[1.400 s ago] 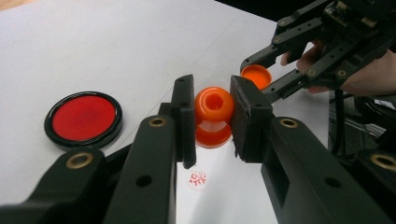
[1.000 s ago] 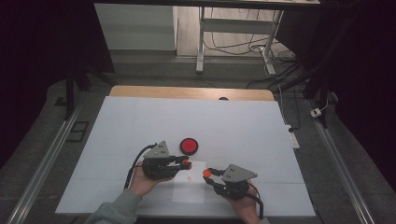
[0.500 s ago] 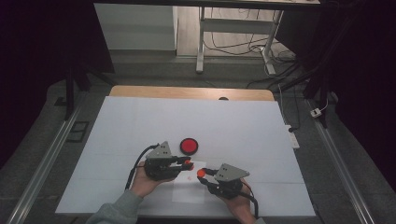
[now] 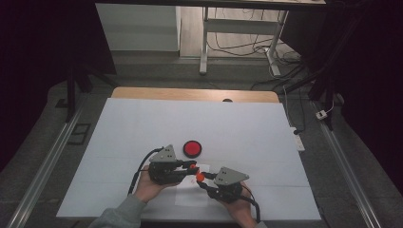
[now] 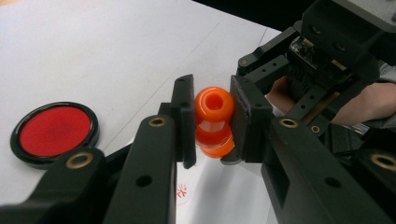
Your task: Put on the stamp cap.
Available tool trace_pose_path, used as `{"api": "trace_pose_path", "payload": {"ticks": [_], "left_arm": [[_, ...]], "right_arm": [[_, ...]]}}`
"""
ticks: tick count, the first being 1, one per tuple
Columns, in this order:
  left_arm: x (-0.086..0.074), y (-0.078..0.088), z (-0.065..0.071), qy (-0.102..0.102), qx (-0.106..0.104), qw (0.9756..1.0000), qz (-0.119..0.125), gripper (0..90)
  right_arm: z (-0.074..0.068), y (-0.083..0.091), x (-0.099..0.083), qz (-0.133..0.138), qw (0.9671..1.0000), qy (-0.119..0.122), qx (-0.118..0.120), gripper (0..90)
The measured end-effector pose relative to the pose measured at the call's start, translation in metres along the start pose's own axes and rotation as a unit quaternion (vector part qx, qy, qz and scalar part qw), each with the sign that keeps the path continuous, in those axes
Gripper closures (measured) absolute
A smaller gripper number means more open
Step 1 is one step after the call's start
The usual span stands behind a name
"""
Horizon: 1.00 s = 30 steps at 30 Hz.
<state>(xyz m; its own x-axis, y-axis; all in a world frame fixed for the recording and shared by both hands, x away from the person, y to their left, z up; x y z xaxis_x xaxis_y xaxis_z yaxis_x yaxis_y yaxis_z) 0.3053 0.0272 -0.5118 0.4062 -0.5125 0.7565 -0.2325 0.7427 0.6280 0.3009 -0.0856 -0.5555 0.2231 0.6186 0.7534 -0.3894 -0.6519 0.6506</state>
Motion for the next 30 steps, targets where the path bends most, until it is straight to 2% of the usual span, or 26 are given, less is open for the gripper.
{"api": "trace_pose_path", "payload": {"ticks": [13, 17, 30], "left_arm": [[-0.002, -0.012, 0.006, -0.010, -0.009, 0.9998, -0.017, 71.7], [-0.002, -0.013, 0.007, -0.010, -0.009, 0.9997, -0.018, 71.7], [-0.003, -0.016, 0.007, -0.011, -0.008, 0.9996, -0.023, 71.7]], "right_arm": [[-0.003, 0.000, 0.003, 0.009, 0.9999, -0.006, 0.005, 64.2], [-0.001, 0.003, 0.003, 0.011, 0.9999, -0.011, -0.002, 64.2], [-0.001, 0.005, 0.003, 0.018, 0.9997, -0.018, 0.001, 64.2]]}}
Point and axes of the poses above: each handheld gripper's, and its own axes: y roughly backward along the jaws, x roughly out of its top, z roughly to its right, the point moved 8 cm from there along -y, roughly forward along the jaws, and after that the axes turned 12 degrees about -z, right-handed, at the moved point
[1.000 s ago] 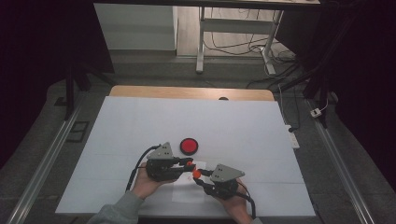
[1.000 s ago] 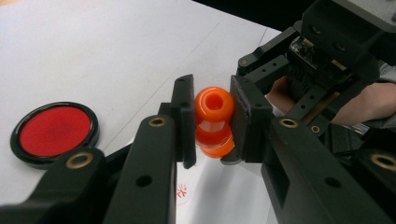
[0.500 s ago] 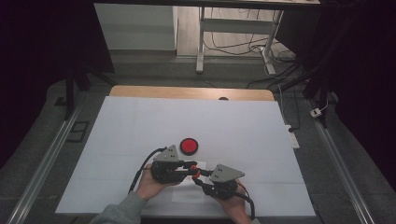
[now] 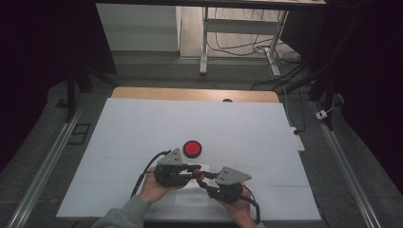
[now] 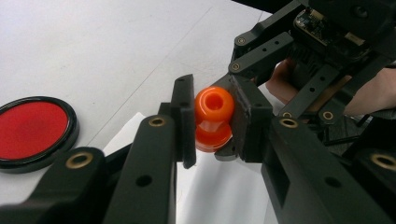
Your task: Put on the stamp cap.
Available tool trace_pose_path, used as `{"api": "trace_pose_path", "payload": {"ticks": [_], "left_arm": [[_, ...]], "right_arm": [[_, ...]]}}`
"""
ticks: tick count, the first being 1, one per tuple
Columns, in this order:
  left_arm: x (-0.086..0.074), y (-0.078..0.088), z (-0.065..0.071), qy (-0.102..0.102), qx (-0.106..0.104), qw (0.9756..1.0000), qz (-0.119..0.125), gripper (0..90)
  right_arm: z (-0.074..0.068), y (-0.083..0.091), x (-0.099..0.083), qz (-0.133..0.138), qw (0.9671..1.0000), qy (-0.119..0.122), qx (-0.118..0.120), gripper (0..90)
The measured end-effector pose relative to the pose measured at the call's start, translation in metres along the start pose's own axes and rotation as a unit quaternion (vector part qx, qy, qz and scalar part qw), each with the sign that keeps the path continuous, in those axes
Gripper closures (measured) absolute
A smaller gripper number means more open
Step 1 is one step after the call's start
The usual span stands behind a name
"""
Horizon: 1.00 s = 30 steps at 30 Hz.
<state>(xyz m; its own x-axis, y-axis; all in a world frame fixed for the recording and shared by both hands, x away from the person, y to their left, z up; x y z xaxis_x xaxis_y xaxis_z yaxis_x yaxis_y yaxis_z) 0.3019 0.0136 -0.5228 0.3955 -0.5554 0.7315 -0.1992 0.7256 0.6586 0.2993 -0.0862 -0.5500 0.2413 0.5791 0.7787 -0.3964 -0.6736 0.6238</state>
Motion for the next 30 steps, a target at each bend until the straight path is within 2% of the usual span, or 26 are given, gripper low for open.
{"api": "trace_pose_path", "payload": {"ticks": [15, 19, 30], "left_arm": [[0.0001, -0.0023, 0.0003, 0.000, -0.002, 1.0000, 0.003, 71.7], [0.0011, -0.0017, 0.0007, 0.004, -0.006, 0.9999, 0.010, 72.0], [0.0003, -0.0034, 0.0008, 0.005, -0.007, 0.9998, 0.015, 72.2]], "right_arm": [[0.0006, 0.0019, -0.0002, 0.002, 1.0000, -0.001, -0.002, 64.3], [-0.0002, 0.0031, 0.0014, 0.008, 0.9999, 0.001, -0.008, 64.5], [-0.0004, 0.0041, 0.0009, 0.003, 0.9998, 0.002, -0.018, 64.6]]}}
Point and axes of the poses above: each handheld gripper's, and its own axes: y roughly backward along the jaws, x roughly out of its top, z roughly to its right, the point moved 8 cm from there along -y, roughly forward along the jaws, and after that the axes turned 12 degrees about -z, right-handed, at the moved point
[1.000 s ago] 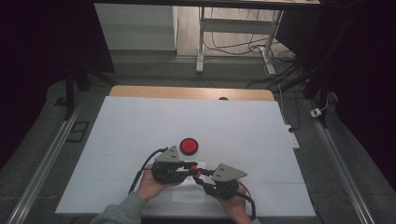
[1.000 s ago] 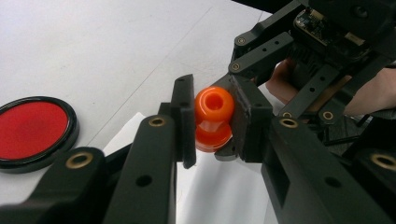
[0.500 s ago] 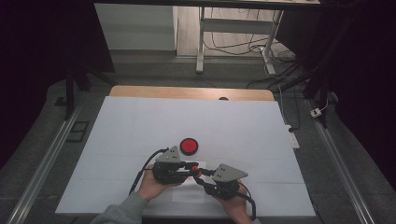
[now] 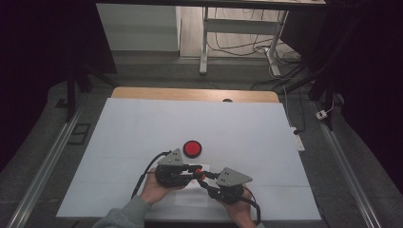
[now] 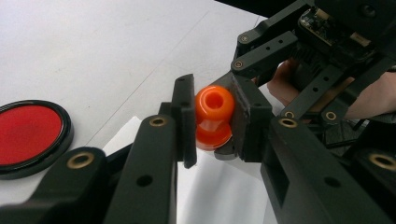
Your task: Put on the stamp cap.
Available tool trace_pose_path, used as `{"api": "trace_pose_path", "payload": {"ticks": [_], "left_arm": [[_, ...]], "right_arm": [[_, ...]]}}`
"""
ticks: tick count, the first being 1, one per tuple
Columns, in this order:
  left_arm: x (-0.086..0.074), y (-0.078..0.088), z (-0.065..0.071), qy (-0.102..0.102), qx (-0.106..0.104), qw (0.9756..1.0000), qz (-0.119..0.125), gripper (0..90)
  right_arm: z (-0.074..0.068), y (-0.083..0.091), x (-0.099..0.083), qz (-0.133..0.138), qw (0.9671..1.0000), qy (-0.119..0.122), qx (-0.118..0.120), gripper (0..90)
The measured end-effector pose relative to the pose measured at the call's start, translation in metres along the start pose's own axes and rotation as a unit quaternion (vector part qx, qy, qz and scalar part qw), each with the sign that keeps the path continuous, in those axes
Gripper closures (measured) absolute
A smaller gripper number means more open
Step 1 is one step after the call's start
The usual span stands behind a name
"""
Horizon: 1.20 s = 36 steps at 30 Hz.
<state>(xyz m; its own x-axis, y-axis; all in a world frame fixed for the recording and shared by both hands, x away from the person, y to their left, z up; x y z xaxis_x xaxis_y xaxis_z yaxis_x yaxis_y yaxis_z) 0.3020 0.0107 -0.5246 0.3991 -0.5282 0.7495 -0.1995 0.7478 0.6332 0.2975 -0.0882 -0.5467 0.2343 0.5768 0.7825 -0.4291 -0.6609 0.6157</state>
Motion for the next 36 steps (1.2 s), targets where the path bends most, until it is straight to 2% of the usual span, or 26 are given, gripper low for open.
{"api": "trace_pose_path", "payload": {"ticks": [8, 23, 32, 36], "left_arm": [[-0.001, -0.003, 0.000, 0.003, 0.000, 1.0000, 0.001, 72.3], [-0.006, -0.010, 0.001, 0.000, 0.027, 0.9996, -0.009, 72.6], [-0.007, -0.011, 0.002, 0.002, 0.029, 0.9996, -0.005, 72.6], [-0.006, -0.010, 0.002, 0.003, 0.026, 0.9996, -0.001, 72.5]], "right_arm": [[0.000, -0.001, -0.001, -0.002, 1.0000, -0.003, 0.003, 64.7], [0.001, -0.005, -0.006, -0.022, 0.9996, -0.013, 0.010, 64.6], [0.001, -0.005, -0.007, -0.025, 0.9994, -0.017, 0.019, 64.6], [0.002, -0.004, -0.006, -0.023, 0.9996, -0.012, 0.014, 64.5]]}}
Point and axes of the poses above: each handheld gripper's, and its own axes: y roughly backward along the jaws, x roughly out of its top, z roughly to its right, the point moved 8 cm from there along -y, roughly forward along the jaws, and after that the axes turned 12 degrees about -z, right-handed, at the moved point
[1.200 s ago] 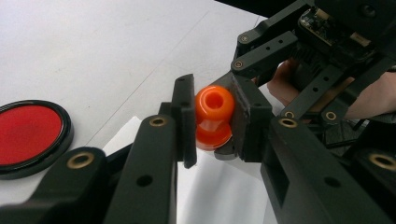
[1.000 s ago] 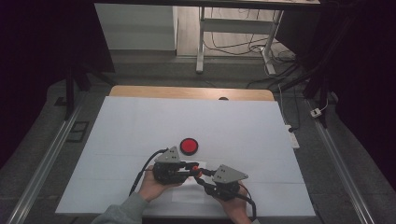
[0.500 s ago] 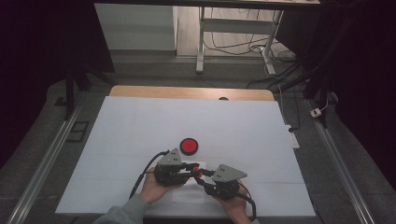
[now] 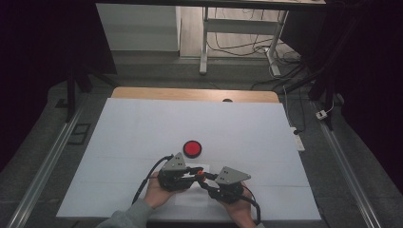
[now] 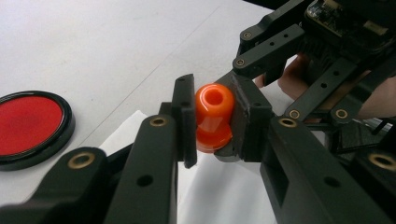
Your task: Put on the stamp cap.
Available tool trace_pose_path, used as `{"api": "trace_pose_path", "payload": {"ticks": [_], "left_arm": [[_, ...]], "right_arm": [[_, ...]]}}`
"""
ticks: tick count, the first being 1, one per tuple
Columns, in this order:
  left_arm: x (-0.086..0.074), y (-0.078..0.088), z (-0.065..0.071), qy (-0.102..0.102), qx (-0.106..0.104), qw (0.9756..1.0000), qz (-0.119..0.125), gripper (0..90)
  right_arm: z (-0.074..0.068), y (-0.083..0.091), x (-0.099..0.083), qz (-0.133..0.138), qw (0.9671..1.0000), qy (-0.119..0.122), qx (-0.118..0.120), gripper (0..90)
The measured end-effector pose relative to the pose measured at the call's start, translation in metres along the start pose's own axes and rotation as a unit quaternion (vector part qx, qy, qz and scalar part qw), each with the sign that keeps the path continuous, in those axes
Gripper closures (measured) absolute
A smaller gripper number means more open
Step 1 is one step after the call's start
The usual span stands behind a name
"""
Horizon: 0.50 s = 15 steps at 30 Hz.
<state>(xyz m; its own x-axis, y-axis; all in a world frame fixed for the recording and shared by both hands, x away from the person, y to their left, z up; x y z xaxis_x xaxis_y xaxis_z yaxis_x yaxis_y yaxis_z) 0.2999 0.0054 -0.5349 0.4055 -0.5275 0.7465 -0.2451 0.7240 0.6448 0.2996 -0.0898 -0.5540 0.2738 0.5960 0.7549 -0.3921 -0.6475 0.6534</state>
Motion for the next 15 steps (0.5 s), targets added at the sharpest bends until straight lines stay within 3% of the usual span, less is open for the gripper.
{"api": "trace_pose_path", "payload": {"ticks": [15], "left_arm": [[0.0021, 0.0014, 0.0013, -0.004, 0.006, 1.0000, -0.003, 72.3]], "right_arm": [[0.0001, 0.0015, 0.0010, 0.007, 0.9999, 0.008, -0.006, 62.8]]}}
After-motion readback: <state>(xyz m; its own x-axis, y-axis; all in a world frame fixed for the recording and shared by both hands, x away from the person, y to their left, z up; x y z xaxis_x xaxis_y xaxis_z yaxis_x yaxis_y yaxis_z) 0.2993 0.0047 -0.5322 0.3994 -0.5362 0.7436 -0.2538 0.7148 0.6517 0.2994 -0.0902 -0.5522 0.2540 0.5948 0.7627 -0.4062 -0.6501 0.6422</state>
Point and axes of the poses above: each handheld gripper's, and its own axes: y roughly backward along the jaws, x roughly out of its top, z roughly to its right, the point moved 8 cm from there along -y, roughly forward along the jaws, and after that the axes turned 12 degrees about -z, right-handed, at the moved point
